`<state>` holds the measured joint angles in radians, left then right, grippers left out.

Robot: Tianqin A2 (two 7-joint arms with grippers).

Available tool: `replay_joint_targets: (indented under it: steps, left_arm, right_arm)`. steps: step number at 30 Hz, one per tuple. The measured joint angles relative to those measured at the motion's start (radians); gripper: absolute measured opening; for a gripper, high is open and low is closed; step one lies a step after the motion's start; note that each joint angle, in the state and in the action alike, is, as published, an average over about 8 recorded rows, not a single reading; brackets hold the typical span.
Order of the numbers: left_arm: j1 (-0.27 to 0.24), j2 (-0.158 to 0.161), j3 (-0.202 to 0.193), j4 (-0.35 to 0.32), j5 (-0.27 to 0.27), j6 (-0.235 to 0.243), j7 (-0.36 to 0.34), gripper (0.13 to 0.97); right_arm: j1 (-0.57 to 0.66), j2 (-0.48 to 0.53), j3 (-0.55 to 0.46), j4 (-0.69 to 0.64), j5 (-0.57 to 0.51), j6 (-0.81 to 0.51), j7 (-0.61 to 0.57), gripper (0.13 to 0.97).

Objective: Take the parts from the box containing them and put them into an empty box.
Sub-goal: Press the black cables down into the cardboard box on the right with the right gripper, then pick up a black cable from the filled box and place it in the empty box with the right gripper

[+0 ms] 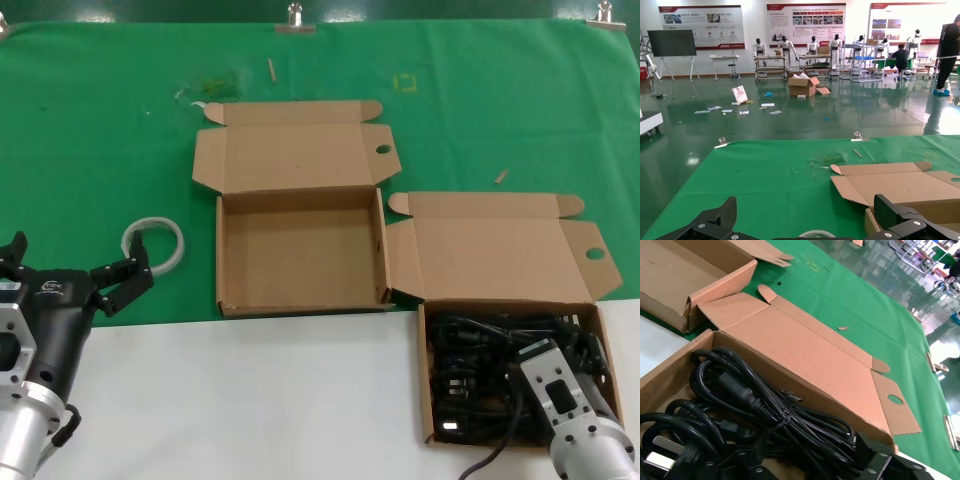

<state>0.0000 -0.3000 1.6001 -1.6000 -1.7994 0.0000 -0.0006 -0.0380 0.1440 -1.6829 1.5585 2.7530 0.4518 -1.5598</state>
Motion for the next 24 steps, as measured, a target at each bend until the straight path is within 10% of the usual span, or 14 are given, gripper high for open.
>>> replay_joint_targets:
  steps: [24]
  left_arm:
    - [0.000,0.000,0.000,0.000,0.000,0.000,0.000,0.965]
  right_arm:
    - [-0.041,0.000,0.007,0.105,0.000,0.076,-0.033,0.240]
